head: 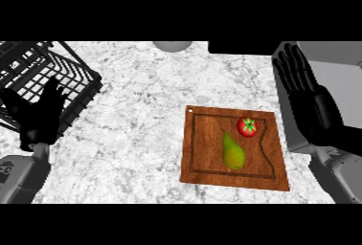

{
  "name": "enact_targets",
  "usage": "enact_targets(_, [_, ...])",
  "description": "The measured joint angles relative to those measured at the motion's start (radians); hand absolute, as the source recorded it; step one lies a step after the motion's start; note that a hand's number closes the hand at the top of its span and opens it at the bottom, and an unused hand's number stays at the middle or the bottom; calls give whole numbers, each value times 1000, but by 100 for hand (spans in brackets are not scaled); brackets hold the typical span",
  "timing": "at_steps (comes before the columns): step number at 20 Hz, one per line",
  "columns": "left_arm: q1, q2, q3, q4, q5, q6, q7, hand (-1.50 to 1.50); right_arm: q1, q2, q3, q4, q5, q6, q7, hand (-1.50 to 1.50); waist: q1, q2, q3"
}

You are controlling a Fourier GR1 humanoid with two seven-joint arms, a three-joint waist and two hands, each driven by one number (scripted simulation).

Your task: Pick the pear from the cutting board and place it in the cardboard box

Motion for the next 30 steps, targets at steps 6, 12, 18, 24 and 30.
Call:
enact_targets(6, [61,72,-59,-8,-102,-61,-94,0,264,-7,-71,11,54,-105,-164,-150,-86,-16,29])
enact_targets(12, [99,98,-120,-29,-171,-96,-161,0,470,90,-207,32,74,-279,-393,-150,-136,-41,17])
enact_targets(18, [111,94,-169,-49,-230,-114,-226,0,763,95,-171,-20,253,-341,-632,-150,-95,-39,8])
enact_targets(24, [95,82,-194,-56,-264,-124,-237,0,1014,25,-89,-145,426,-461,-484,-150,-60,-18,22])
enact_targets(30, [88,60,-218,-63,-284,-137,-224,0,1166,-60,28,-360,634,-560,-188,-150,-22,-4,24])
